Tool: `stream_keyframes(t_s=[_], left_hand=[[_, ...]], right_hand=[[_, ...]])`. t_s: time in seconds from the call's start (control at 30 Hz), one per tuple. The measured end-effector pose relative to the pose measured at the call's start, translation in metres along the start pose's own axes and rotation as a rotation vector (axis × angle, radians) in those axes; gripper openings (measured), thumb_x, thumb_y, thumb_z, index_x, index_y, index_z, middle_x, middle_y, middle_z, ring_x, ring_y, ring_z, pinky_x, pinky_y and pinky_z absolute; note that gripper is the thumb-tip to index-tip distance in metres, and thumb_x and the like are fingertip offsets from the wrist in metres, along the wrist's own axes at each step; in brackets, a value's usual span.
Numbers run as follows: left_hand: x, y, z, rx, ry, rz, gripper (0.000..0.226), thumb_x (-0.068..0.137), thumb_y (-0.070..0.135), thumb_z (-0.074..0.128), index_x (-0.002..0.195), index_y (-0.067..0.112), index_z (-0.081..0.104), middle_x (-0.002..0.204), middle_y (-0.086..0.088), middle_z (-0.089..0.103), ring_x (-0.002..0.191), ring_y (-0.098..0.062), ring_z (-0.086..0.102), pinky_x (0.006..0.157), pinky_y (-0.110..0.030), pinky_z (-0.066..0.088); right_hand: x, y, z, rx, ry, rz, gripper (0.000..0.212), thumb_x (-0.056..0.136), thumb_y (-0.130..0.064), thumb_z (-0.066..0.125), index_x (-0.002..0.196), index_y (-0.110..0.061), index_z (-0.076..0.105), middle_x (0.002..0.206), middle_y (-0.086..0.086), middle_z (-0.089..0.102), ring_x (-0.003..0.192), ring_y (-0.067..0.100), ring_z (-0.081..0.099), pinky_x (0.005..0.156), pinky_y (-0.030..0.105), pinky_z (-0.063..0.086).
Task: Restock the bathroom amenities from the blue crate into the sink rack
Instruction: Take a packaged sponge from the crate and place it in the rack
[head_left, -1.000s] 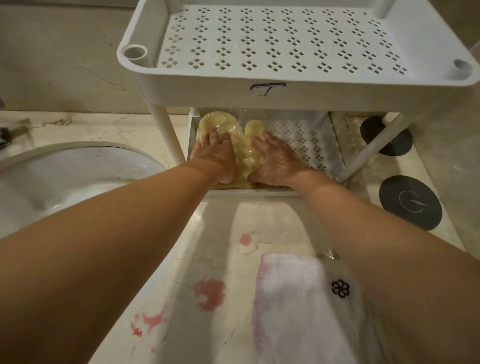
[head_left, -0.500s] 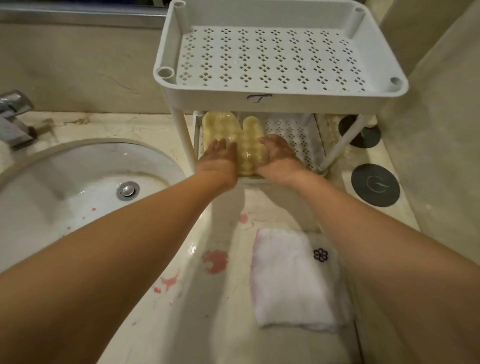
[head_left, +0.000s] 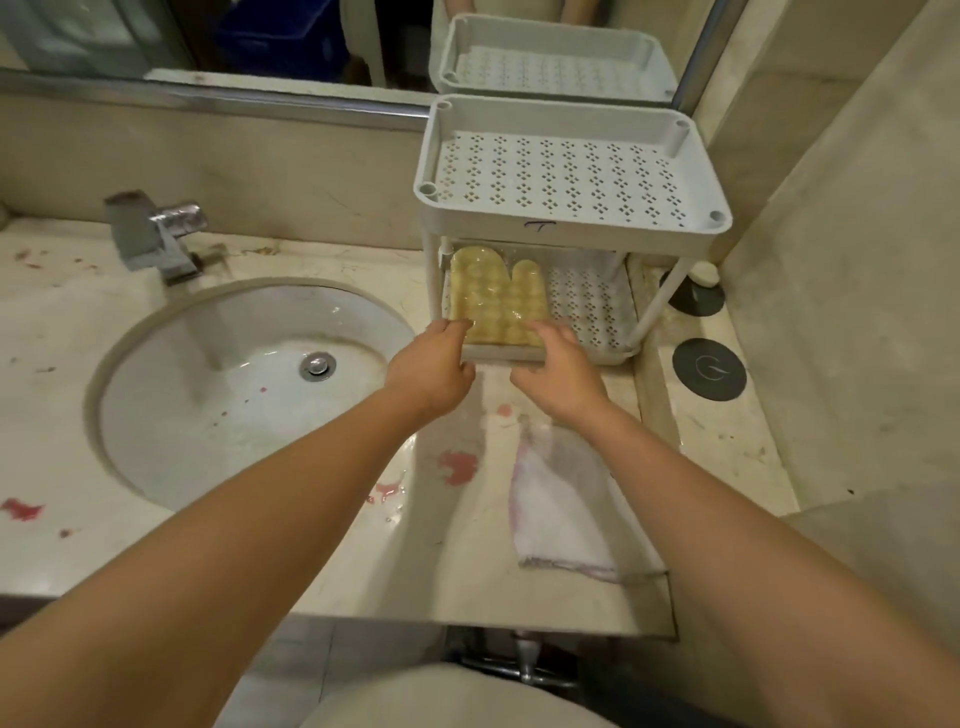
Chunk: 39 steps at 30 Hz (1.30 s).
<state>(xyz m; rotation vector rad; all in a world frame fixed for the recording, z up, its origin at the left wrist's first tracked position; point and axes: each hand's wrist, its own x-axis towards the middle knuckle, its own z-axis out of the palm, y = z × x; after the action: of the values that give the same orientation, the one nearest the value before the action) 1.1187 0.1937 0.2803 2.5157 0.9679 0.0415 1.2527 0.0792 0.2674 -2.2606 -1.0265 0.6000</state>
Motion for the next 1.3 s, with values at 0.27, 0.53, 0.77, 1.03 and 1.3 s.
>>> stream_keyframes(t_s=[0.27, 0.53, 0.77, 1.03, 1.3], left_hand=[[-0.05, -0.029, -0.022, -0.051, 0.05, -0.1, 0.059, 0.096, 0.027, 0.051, 0.15, 0.022, 0.028, 0.152, -0.003, 0.035, 0.128, -0.025, 0.047, 0.095, -0.042, 0.047], [-0.1, -0.084, -0.04, -0.086, 0.148, -0.243, 0.059, 0.095, 0.03, 0.053, 0.149, 0.023, 0.03, 0.151, 0.001, 0.037, 0.134, -0.018, 0.042, 0.097, -0.04, 0.046], [-0.162, -0.137, -0.053, -0.134, 0.233, -0.38, 0.06, 0.096, 0.032, 0.053, 0.15, 0.025, 0.029, 0.148, 0.001, 0.039, 0.124, -0.021, 0.049, 0.094, -0.035, 0.044], [-0.265, -0.198, -0.075, -0.182, 0.319, -0.57, 0.06, 0.096, 0.034, 0.053, 0.15, 0.023, 0.029, 0.151, 0.002, 0.037, 0.132, -0.018, 0.044, 0.102, -0.037, 0.042], [-0.379, -0.248, -0.089, -0.234, 0.414, -0.758, 0.059, 0.092, 0.033, 0.059, 0.146, 0.028, 0.035, 0.145, 0.003, 0.044, 0.125, -0.017, 0.05, 0.097, -0.036, 0.046]], right_hand=[[-0.026, -0.039, 0.028, -0.063, -0.07, -0.109, 0.074, 0.081, -0.029, 0.066, 0.148, -0.026, 0.036, 0.157, 0.0, 0.028, 0.141, 0.022, 0.032, 0.109, 0.041, 0.038], [-0.034, -0.091, 0.067, -0.071, -0.193, -0.239, 0.073, 0.08, -0.03, 0.064, 0.147, -0.028, 0.035, 0.152, -0.007, 0.032, 0.137, 0.017, 0.037, 0.105, 0.039, 0.042], [-0.053, -0.145, 0.114, -0.104, -0.291, -0.377, 0.069, 0.081, -0.029, 0.063, 0.145, -0.031, 0.036, 0.149, -0.009, 0.034, 0.135, 0.014, 0.035, 0.096, 0.031, 0.042], [-0.104, -0.217, 0.179, -0.148, -0.441, -0.518, 0.074, 0.08, -0.029, 0.062, 0.148, -0.03, 0.033, 0.153, -0.008, 0.031, 0.136, 0.014, 0.037, 0.097, 0.032, 0.043], [-0.176, -0.283, 0.25, -0.14, -0.585, -0.703, 0.075, 0.079, -0.029, 0.063, 0.148, -0.029, 0.034, 0.152, -0.008, 0.034, 0.134, 0.013, 0.039, 0.098, 0.03, 0.041]])
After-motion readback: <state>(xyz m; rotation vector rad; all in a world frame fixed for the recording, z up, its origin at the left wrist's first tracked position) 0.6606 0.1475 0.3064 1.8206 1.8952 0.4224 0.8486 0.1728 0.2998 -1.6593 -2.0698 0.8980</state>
